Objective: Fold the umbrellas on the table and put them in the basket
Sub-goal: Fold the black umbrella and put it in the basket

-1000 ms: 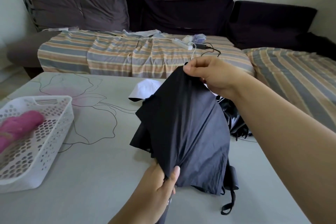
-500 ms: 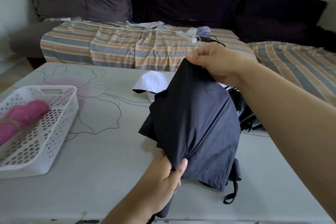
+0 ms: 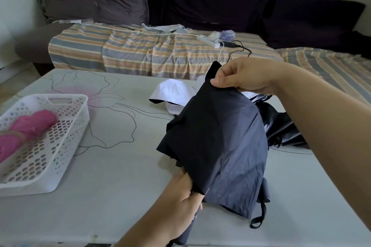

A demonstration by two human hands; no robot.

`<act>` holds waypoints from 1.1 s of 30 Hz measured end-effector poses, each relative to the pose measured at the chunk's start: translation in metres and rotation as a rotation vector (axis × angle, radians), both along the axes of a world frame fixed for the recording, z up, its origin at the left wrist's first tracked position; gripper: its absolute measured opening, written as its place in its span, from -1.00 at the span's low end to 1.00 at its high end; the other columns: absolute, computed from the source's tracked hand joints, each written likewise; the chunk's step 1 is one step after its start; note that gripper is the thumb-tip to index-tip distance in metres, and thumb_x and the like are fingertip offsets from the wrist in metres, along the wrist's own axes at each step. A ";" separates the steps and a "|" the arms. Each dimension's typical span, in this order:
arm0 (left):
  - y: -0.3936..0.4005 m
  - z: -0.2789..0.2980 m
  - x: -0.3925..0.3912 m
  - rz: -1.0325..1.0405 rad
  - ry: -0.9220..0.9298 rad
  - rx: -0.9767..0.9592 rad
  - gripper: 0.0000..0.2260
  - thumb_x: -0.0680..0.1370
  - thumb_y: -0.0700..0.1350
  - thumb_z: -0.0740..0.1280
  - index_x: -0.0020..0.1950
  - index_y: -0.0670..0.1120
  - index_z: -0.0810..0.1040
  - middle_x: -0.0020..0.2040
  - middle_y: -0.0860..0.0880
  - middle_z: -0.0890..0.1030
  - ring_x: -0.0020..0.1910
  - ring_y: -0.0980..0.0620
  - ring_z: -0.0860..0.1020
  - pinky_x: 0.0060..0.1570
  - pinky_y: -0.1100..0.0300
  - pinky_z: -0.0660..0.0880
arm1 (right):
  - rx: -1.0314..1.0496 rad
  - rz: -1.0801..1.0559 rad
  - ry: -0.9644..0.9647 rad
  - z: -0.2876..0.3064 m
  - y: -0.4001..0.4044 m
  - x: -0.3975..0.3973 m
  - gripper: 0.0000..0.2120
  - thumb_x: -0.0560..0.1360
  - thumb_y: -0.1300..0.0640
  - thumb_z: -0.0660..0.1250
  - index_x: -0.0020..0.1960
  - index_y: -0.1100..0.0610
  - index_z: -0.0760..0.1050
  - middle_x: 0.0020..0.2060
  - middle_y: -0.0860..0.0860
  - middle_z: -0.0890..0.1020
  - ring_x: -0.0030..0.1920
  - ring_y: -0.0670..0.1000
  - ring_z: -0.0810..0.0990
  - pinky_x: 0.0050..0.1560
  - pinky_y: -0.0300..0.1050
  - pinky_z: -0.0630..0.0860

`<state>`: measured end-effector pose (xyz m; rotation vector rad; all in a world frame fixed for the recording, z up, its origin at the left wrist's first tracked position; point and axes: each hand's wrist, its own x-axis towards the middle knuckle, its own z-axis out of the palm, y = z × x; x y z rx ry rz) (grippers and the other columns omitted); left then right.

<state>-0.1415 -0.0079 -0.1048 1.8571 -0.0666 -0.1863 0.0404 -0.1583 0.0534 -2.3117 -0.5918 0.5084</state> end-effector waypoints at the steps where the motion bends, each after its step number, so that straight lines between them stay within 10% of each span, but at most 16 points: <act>1: 0.000 0.000 -0.001 -0.004 -0.018 0.016 -0.82 0.62 -0.04 0.20 -0.19 0.11 0.34 -0.30 -0.03 0.49 -0.45 0.16 0.44 -0.39 0.35 0.38 | 0.037 -0.015 0.007 -0.002 -0.001 0.002 -0.79 0.50 0.06 0.37 -0.25 0.14 0.51 -0.34 0.05 0.50 -0.30 0.00 0.40 -0.18 -0.20 0.36; 16: -0.005 -0.005 0.002 -0.039 -0.013 0.083 -0.76 0.61 0.05 0.17 -0.17 -0.06 0.38 -0.34 0.00 0.52 -0.44 0.18 0.48 -0.33 0.38 0.41 | 0.410 -0.140 -0.159 -0.016 0.018 0.001 -0.75 0.49 0.30 0.39 -0.25 0.09 0.38 -0.57 -0.14 0.39 -0.45 -0.13 0.37 -0.03 -0.26 0.42; 23: -0.006 0.008 0.002 -0.046 0.064 -0.192 -0.86 0.59 0.02 0.23 0.13 0.08 0.40 -0.41 -0.04 0.54 -0.46 0.03 0.50 -0.36 0.28 0.44 | 0.088 -0.126 -0.444 -0.036 0.037 0.001 -0.77 0.53 0.11 0.36 0.19 -0.03 0.51 -0.11 -0.04 0.67 -0.11 -0.13 0.57 0.04 -0.20 0.50; 28: -0.013 0.007 0.010 0.137 0.100 -0.402 -0.78 0.59 -0.04 0.24 0.22 0.08 0.36 -0.47 -0.09 0.50 -0.56 0.02 0.45 -0.48 0.24 0.41 | 0.253 -0.498 -0.680 -0.041 0.027 -0.049 -0.63 0.51 0.01 0.35 0.28 -0.01 0.39 0.02 -0.16 0.43 -0.01 -0.14 0.44 -0.08 -0.49 0.32; 33: -0.017 0.008 0.017 0.270 0.031 -0.482 -0.81 0.55 -0.09 0.29 0.15 -0.04 0.41 -0.42 -0.17 0.51 -0.56 0.01 0.45 -0.52 0.25 0.40 | 0.066 -0.572 -0.235 -0.104 0.017 -0.127 -0.38 0.44 -0.17 0.33 0.43 -0.10 0.20 0.17 -0.08 0.21 0.34 0.08 0.32 0.29 -0.10 0.29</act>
